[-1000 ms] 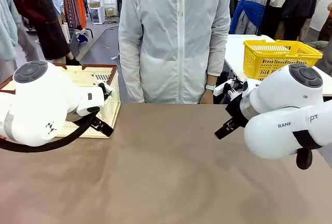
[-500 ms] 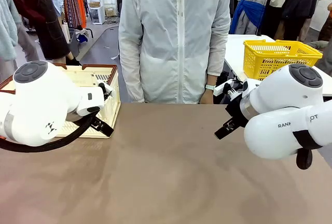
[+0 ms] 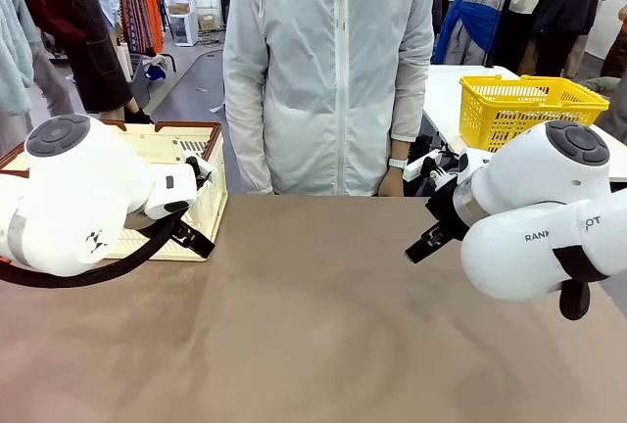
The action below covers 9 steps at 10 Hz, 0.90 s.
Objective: Place the drinks into the Shopping basket.
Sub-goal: Pick up one drink and place it into the Shopping basket.
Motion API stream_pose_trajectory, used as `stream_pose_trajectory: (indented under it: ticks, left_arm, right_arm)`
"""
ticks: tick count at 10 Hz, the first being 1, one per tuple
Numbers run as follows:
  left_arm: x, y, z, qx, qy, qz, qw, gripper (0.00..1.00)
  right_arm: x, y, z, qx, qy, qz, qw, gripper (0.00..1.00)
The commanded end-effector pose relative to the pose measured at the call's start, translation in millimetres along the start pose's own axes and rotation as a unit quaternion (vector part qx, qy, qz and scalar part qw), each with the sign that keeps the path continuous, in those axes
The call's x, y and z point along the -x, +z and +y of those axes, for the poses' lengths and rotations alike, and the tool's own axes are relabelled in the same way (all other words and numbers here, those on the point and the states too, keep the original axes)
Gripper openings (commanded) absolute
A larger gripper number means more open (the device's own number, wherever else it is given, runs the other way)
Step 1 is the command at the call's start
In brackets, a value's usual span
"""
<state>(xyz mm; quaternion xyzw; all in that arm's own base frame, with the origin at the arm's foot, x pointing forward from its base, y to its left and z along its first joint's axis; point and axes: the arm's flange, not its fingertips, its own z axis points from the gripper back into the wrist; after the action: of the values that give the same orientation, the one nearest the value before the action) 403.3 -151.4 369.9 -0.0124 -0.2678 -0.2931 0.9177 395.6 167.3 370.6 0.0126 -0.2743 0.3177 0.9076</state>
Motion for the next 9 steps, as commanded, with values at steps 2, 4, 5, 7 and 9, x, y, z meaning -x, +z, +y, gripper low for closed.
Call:
stream_pose_trajectory:
  ticks: [2,4,5,7,9]
  left_arm:
    - [0.0,0.0,0.0,0.000,0.000,0.000,1.000,1.00]
    - [14.0,30.3,-3.0,0.148,-0.001,0.103,0.984,1.00]
    - [15.8,60.9,-9.5,0.195,0.064,0.117,0.972,1.00]
    - [21.3,123.0,-4.6,0.323,0.114,0.060,0.938,1.00]
    - [46.6,190.1,37.5,0.420,0.162,-0.037,0.892,1.00]
  right_arm:
    - [0.0,0.0,0.0,0.000,0.000,0.000,1.000,1.00]
    - [18.2,23.4,6.7,-0.174,-0.023,0.074,0.982,1.00]
    - [26.6,47.9,3.1,-0.228,-0.081,0.100,0.965,1.00]
    - [39.7,106.2,-24.6,-0.313,-0.211,0.080,0.922,1.00]
    - [71.5,170.7,-70.8,-0.427,-0.238,0.016,0.872,1.00]
